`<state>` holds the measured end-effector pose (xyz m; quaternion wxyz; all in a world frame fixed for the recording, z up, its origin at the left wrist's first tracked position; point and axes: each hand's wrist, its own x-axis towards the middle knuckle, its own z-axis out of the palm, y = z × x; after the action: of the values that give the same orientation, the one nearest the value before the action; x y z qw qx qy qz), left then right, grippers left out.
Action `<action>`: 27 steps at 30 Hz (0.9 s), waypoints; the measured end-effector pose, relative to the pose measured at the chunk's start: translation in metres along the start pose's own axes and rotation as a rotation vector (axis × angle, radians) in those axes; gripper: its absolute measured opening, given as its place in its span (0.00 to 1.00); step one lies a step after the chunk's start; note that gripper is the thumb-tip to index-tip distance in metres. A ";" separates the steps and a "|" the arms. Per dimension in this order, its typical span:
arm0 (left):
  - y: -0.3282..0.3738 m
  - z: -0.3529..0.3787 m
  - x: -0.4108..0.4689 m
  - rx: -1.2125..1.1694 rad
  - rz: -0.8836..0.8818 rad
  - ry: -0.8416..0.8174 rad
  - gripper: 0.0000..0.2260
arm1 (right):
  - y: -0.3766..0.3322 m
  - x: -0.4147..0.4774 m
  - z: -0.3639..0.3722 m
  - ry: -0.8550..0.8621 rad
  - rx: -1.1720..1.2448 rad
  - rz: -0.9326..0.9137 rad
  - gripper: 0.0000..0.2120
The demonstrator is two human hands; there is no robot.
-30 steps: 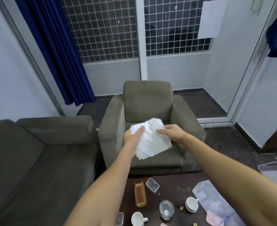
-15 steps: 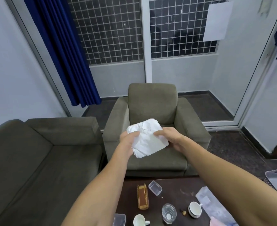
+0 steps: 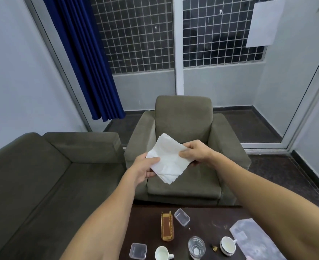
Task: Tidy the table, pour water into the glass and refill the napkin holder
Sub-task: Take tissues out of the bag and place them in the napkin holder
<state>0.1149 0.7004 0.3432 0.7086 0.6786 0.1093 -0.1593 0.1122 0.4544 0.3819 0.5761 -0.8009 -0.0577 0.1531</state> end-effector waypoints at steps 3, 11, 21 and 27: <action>-0.001 -0.009 0.008 -0.081 -0.031 -0.005 0.10 | 0.000 0.006 0.000 -0.002 0.100 0.008 0.10; -0.015 -0.031 0.030 -0.315 -0.086 0.103 0.06 | 0.027 0.030 0.037 0.024 0.343 0.147 0.19; -0.029 -0.042 0.047 -0.375 -0.099 0.116 0.09 | 0.048 0.043 0.079 0.044 0.605 0.324 0.14; -0.021 -0.052 0.051 -0.364 -0.092 0.090 0.08 | 0.037 0.051 0.075 0.162 0.464 0.268 0.16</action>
<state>0.1575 0.7475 0.3017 0.8061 0.5400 0.1987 -0.1387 0.1336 0.5236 0.3158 0.7214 -0.6577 0.1313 0.1726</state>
